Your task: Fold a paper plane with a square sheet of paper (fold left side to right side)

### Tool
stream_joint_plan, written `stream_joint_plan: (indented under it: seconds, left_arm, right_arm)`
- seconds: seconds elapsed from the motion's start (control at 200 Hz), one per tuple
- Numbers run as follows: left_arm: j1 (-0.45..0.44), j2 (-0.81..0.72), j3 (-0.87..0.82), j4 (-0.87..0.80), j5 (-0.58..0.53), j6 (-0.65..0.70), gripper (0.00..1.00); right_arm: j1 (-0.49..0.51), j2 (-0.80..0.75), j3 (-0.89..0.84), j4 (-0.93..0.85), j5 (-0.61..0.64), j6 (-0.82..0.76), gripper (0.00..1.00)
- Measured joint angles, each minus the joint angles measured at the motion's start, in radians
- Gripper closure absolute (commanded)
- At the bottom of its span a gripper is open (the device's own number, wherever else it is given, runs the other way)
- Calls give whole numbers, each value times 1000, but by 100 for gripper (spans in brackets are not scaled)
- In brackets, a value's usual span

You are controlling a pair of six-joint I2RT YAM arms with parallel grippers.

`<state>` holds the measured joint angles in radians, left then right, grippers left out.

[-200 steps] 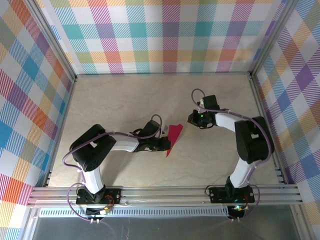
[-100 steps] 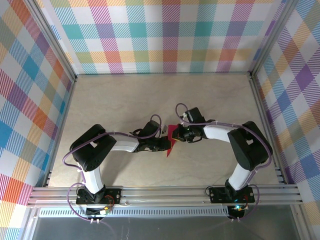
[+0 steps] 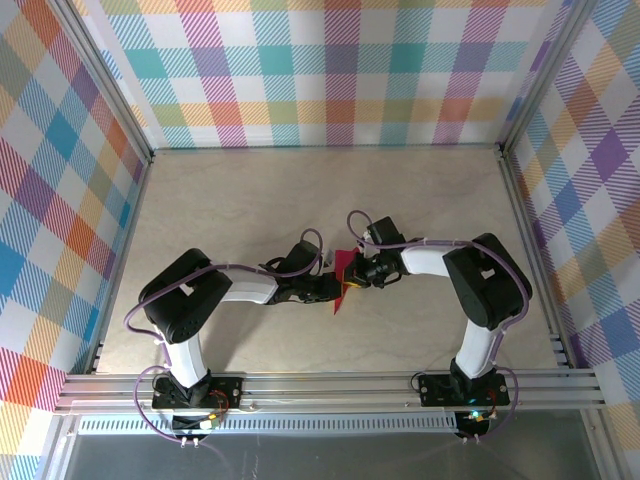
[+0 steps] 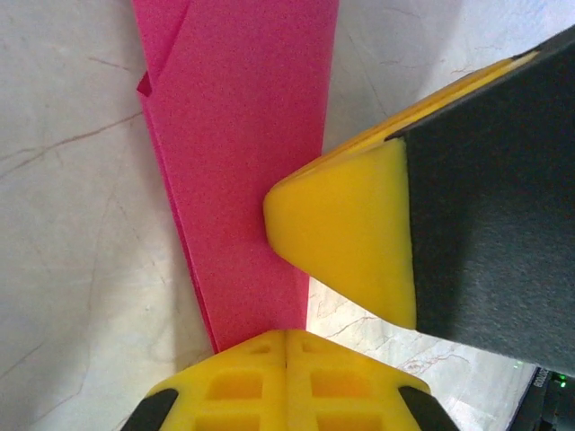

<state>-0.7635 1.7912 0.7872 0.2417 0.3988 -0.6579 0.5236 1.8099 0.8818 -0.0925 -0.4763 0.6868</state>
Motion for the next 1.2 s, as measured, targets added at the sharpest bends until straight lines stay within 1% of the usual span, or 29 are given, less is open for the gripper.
stream_joint_plan:
  seconds: [0.12,0.21,0.31,0.39,0.45,0.49,0.53,0.675,0.73,0.78,0.965,1.2]
  left_arm:
    - [6,-52,8,-101,-5,30,91]
    - [8,-107,19,-164,-7,50,82]
    - [10,-156,24,-193,-5,61,72]
    - [10,-175,23,-199,5,73,68]
    - [10,-179,16,-199,12,71,67]
    - [9,-179,10,-199,18,71,68]
    - [6,-179,4,-199,27,67,71]
    - [-8,-179,-3,-182,66,45,92]
    - [-16,-179,-4,-172,81,27,97]
    - [-23,-179,-4,-159,92,25,100]
    - [-35,-140,-3,-108,120,3,100]
    - [-39,-71,0,-108,126,-4,100]
  right_arm:
    - [0,8,19,-31,1,-29,100]
    - [0,10,26,-43,4,-45,100]
    - [0,11,29,-48,4,-53,100]
    - [0,11,29,-48,5,-58,100]
    - [0,11,29,-48,5,-61,100]
    - [0,11,29,-48,4,-63,100]
    - [0,11,29,-48,4,-65,100]
    - [0,11,29,-49,5,-67,100]
    - [0,11,29,-49,5,-67,100]
    - [0,11,29,-49,5,-67,100]
    - [1,13,32,-55,5,-69,100]
    - [1,14,38,-64,12,-75,100]
